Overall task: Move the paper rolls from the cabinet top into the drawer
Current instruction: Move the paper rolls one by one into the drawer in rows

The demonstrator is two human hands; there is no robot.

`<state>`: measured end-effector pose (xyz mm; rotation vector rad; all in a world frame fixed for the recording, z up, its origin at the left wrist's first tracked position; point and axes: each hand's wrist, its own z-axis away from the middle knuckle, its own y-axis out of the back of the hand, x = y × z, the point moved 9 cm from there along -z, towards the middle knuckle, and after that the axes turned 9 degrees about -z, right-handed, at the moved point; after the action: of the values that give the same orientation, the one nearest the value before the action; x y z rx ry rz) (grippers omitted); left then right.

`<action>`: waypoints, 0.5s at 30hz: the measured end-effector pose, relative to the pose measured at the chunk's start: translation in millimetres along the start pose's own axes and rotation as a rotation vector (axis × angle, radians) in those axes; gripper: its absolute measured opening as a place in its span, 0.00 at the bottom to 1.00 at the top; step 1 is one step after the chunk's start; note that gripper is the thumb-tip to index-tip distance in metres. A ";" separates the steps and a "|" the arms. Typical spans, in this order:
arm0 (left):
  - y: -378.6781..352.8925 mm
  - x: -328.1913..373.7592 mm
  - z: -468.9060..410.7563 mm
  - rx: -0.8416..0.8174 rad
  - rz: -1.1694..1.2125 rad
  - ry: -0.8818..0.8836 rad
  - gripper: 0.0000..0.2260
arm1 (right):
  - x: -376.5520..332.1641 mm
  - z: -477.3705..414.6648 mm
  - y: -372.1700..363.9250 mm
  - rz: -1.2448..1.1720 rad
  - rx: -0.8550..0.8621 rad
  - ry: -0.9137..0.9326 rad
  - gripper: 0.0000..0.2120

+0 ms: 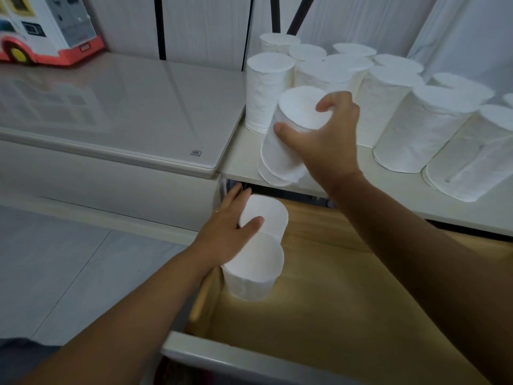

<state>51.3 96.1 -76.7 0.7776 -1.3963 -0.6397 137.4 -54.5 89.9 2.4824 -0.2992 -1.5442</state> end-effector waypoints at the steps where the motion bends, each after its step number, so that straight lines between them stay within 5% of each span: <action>1: 0.2 -0.1 0.2 0.000 -0.002 0.000 0.30 | -1.9 11.7 12.3 0.000 -0.017 0.009 0.29; 7: -0.6 -0.8 -0.5 0.003 0.003 -0.002 0.30 | 11.9 78.2 74.8 0.045 -0.167 0.002 0.28; 15: 2.0 -1.3 -2.2 0.018 -0.014 0.001 0.29 | 116.1 136.5 63.3 0.284 -0.342 -0.110 0.32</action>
<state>53.3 98.5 -75.9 0.8031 -1.3986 -0.6382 60.9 -155.9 -51.3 2.0045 -0.3530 -1.4737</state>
